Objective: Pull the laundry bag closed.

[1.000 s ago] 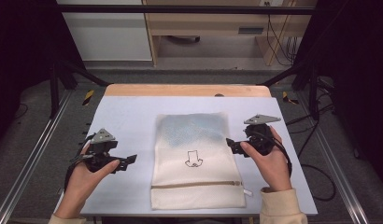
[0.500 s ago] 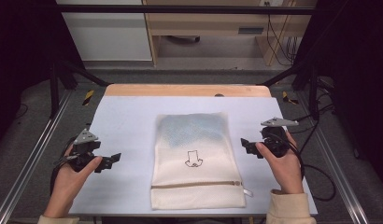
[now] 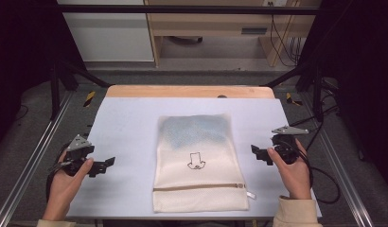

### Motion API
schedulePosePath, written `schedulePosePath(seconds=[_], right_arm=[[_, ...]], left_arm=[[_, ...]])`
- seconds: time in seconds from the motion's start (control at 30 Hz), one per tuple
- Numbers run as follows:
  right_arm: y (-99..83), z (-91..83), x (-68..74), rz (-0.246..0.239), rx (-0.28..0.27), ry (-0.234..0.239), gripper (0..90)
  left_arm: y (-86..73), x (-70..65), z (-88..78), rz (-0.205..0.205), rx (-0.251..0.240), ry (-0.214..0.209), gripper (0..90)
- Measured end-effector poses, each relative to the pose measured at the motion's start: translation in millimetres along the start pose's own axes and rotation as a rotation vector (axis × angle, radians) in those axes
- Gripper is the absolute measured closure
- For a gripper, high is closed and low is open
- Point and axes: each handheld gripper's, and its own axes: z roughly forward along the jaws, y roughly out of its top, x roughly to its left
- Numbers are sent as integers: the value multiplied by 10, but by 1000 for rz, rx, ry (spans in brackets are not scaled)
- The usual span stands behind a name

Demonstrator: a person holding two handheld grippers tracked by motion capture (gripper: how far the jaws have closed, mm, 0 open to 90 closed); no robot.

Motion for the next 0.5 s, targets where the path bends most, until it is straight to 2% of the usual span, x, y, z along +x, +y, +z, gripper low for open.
schedulePosePath(seconds=[0.03, 0.23, 0.37, 0.5], right_arm=[[-20, 10, -25, 5, 6, -15, 75], [-126, 50, -141, 29, 32, -34, 76], [-204, 72, -198, 55, 20, -37, 78], [-284, 113, -220, 38, -11, -46, 85]], left_arm=[[-9, 7, 4, 5, 8, 5, 41], [-89, 78, 30, -4, 17, 8, 41], [-144, 105, 60, -7, 15, 17, 41], [-216, 131, 111, 2, 0, 27, 43]])
